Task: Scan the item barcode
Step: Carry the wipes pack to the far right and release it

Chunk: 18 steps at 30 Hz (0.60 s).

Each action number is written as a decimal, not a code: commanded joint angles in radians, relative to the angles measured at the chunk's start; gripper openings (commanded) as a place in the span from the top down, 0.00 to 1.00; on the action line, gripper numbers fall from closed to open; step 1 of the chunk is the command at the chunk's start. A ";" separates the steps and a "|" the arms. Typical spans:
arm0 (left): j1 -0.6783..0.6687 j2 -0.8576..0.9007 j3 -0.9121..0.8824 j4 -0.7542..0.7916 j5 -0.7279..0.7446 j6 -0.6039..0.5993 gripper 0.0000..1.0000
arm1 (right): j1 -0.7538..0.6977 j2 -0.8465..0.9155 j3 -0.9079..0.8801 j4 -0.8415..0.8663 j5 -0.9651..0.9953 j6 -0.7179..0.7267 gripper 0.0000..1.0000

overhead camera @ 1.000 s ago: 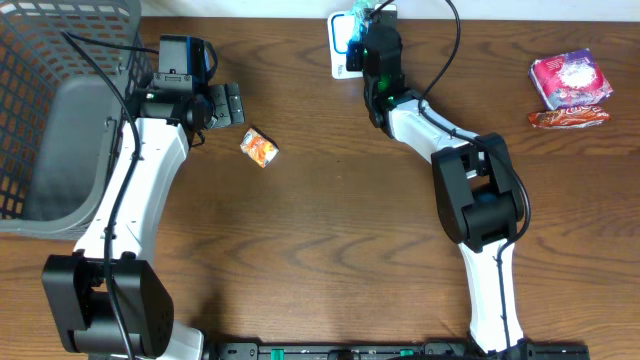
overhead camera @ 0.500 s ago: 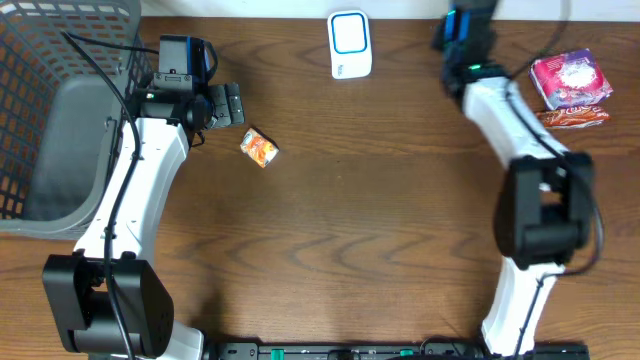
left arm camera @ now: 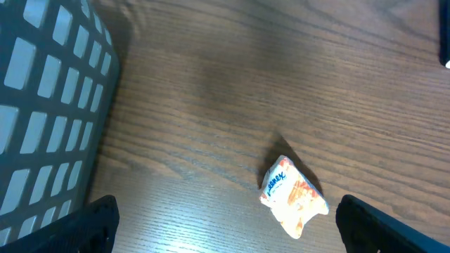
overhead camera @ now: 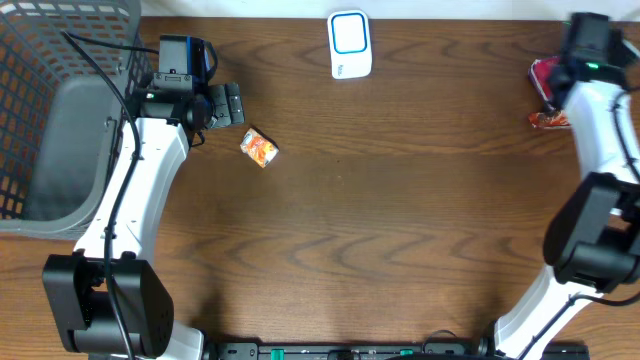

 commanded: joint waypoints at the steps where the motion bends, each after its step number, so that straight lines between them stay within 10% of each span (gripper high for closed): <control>1: 0.005 0.007 -0.003 -0.002 -0.010 0.010 0.02 | -0.067 0.021 0.005 -0.026 -0.053 0.082 0.98; 18: 0.005 0.007 -0.003 -0.002 -0.010 0.010 0.02 | -0.170 0.181 0.004 -0.031 -0.218 0.172 0.98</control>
